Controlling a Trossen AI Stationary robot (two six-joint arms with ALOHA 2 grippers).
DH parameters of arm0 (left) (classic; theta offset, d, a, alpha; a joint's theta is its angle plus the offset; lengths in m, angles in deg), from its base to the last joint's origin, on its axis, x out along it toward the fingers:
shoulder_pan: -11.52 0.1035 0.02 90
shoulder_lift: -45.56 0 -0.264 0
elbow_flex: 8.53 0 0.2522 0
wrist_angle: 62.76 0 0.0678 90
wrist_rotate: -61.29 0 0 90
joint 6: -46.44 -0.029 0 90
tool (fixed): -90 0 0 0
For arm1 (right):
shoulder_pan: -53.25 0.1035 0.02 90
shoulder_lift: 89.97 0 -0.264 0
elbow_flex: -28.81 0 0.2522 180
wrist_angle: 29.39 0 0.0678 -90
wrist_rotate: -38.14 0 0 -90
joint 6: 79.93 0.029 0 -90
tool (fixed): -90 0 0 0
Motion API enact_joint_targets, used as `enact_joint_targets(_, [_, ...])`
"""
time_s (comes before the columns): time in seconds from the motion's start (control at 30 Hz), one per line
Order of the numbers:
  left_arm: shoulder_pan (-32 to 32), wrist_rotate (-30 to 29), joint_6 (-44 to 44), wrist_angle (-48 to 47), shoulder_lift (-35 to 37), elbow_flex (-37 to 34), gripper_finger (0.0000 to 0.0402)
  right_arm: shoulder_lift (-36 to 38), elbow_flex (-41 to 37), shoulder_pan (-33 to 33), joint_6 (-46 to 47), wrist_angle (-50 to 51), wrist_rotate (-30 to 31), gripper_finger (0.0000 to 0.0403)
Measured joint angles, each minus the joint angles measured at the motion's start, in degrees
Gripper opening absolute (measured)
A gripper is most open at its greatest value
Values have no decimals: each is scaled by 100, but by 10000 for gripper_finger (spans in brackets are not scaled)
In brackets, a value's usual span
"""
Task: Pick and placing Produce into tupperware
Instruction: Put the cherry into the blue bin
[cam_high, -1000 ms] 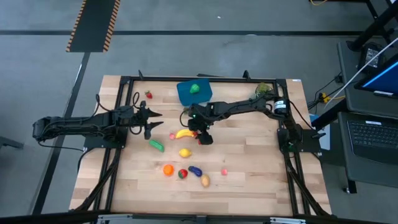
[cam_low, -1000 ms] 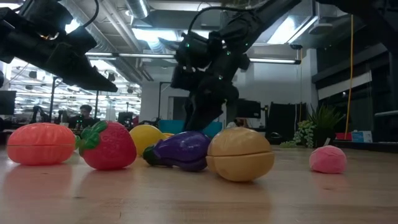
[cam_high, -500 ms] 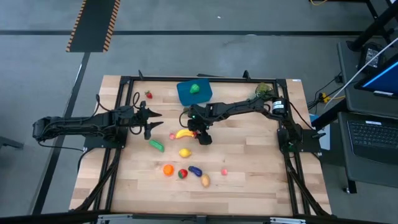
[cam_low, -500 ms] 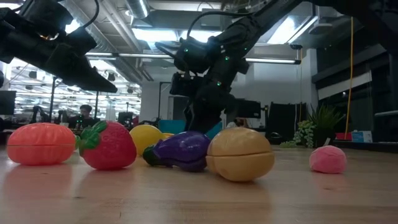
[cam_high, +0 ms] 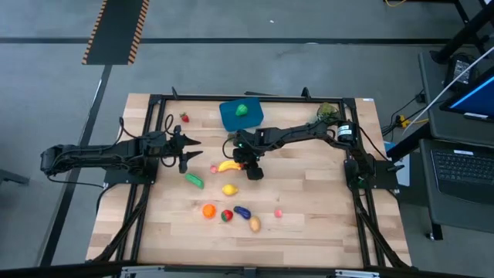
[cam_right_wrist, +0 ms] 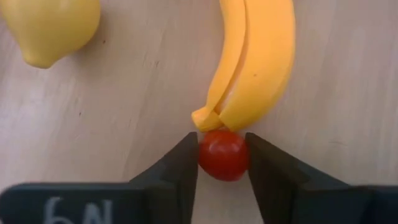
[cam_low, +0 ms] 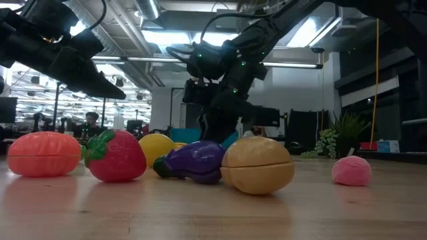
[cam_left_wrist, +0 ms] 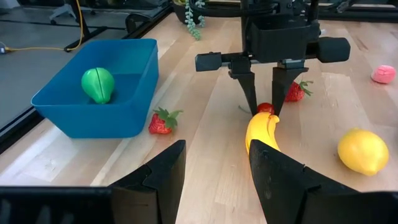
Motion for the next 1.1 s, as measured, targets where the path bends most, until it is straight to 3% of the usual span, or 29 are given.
enact_joint_targets(0.07, [0, 0, 0, 0, 0, 0, 170, 0, 0, 0, 0, 1, 0, 103])
enact_joint_targets(0.6, [1, 0, 0, 0, 0, 0, 170, 126, 103, -13, 4, 863, 22, 102])
enact_joint_targets(1.1, [-1, -87, 0, -35, -17, 0, 170, 1224, 684, -339, 42, 2039, 546, 102])
